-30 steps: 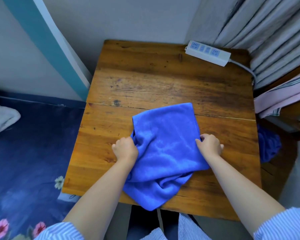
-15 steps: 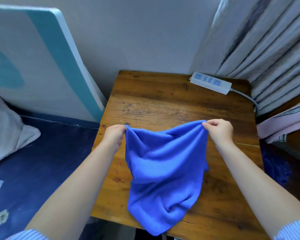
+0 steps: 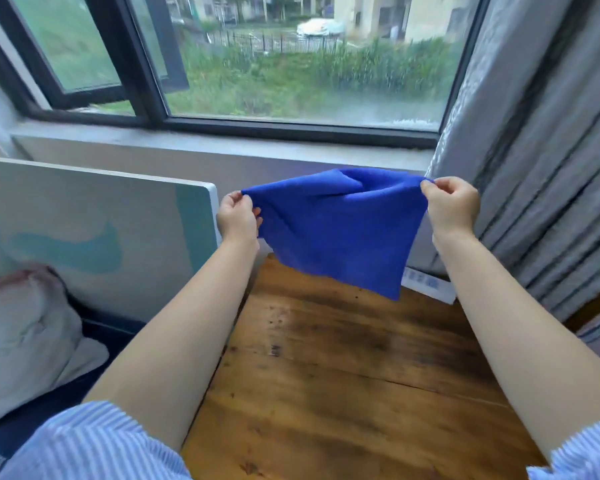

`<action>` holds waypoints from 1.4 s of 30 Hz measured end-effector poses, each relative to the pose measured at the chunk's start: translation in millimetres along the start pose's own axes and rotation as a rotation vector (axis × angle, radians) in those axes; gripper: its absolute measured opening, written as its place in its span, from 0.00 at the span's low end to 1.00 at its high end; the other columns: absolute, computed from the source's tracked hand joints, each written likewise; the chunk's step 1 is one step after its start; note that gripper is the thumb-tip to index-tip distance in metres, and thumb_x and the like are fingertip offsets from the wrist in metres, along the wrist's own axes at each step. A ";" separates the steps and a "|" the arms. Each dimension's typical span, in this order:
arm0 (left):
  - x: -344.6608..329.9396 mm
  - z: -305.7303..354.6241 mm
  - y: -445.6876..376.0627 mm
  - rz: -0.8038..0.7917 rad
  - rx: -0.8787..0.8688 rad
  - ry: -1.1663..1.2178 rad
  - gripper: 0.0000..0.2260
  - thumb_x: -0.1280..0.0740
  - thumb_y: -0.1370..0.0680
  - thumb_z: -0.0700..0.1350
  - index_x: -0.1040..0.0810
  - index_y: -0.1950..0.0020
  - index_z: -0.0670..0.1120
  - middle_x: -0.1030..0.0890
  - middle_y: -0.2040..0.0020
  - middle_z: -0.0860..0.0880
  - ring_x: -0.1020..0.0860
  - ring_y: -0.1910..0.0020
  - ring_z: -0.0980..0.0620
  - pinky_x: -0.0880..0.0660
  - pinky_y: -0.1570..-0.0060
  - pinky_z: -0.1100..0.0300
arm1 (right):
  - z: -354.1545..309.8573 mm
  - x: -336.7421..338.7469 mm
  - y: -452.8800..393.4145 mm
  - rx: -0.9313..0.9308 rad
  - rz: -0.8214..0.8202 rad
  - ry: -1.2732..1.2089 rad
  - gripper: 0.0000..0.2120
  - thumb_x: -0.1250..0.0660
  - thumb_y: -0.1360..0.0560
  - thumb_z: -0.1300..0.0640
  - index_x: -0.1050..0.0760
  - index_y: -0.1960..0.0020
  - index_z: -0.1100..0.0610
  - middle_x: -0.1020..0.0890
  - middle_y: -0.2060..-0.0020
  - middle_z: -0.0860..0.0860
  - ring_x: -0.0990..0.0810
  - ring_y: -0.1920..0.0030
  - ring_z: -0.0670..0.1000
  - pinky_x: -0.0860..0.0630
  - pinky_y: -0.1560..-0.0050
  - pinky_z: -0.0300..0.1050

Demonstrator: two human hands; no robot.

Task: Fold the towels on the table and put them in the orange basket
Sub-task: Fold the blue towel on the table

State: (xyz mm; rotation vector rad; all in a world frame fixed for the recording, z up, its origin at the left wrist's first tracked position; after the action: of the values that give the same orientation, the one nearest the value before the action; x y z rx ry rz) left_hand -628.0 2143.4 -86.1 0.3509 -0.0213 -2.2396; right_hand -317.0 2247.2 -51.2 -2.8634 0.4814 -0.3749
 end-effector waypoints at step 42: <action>144.5 -290.5 80.6 -0.901 0.225 -2.062 0.08 0.45 0.24 0.36 0.30 0.61 0.43 0.29 0.59 0.49 0.28 0.56 0.48 0.32 0.61 0.61 | 292.0 41.3 244.9 -0.414 -0.854 1.400 0.09 0.43 0.26 0.63 0.26 0.50 0.58 0.22 0.45 0.56 0.25 0.42 0.57 0.30 0.45 0.47</action>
State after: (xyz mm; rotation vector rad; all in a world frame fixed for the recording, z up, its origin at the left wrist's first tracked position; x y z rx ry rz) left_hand -579.1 2011.9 -389.5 -2.2397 -1.3450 -2.2789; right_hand -268.0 2055.3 -379.3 -2.4517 -0.6421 -2.6412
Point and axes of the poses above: each hand's wrist, its own y-axis away from the middle knuckle, its own x-axis out of the back of the hand, z = x × y, the point moved 7 cm from there along -y, towards the middle knuckle
